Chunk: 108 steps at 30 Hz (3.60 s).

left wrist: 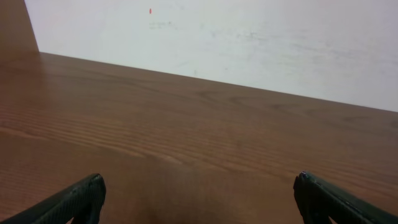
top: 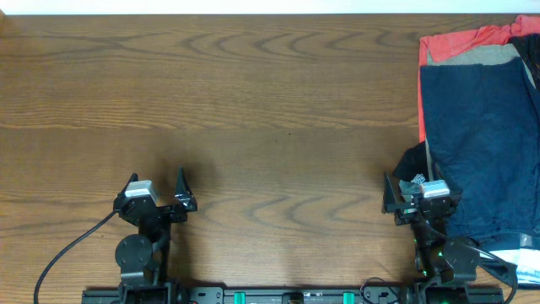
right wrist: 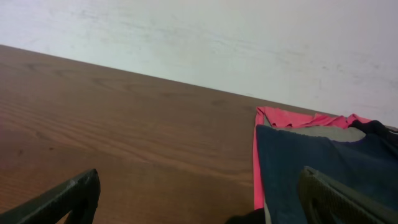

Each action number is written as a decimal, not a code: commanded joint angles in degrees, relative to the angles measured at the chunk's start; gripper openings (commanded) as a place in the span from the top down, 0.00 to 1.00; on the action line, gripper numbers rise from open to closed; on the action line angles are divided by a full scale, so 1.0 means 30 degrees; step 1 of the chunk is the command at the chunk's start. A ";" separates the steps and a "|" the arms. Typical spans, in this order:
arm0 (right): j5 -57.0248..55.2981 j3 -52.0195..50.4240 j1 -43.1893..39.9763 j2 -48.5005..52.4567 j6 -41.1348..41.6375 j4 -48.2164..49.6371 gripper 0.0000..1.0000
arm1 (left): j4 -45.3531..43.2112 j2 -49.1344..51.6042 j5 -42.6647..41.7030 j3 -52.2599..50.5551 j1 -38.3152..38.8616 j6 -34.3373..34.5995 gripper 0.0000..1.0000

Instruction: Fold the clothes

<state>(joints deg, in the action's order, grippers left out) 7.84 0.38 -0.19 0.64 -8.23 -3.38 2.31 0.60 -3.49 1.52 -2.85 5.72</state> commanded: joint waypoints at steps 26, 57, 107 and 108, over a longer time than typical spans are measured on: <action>-0.0117 -0.0022 0.0204 0.0160 -0.0277 -0.0080 0.01 | 0.0350 -0.0175 -0.0117 -0.0437 -0.0022 -0.0262 0.02; -0.0117 -0.0022 0.0204 0.0160 -0.0277 -0.0080 0.01 | 0.0430 -0.0124 -0.0117 -0.0430 -0.0029 -0.0262 0.02; -0.3701 1.5089 -0.0175 1.6480 0.3002 -1.2626 0.01 | 1.5081 1.2655 -0.2637 1.4841 -0.0029 0.1690 0.02; -0.3687 1.5832 -0.0350 1.7537 0.2885 -1.3289 0.01 | 1.5489 1.3019 -0.2637 1.5220 -0.0022 0.1698 0.02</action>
<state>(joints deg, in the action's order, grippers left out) -0.82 42.98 -0.25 46.98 -0.03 -41.25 46.92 36.93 -10.66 43.03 -2.85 10.52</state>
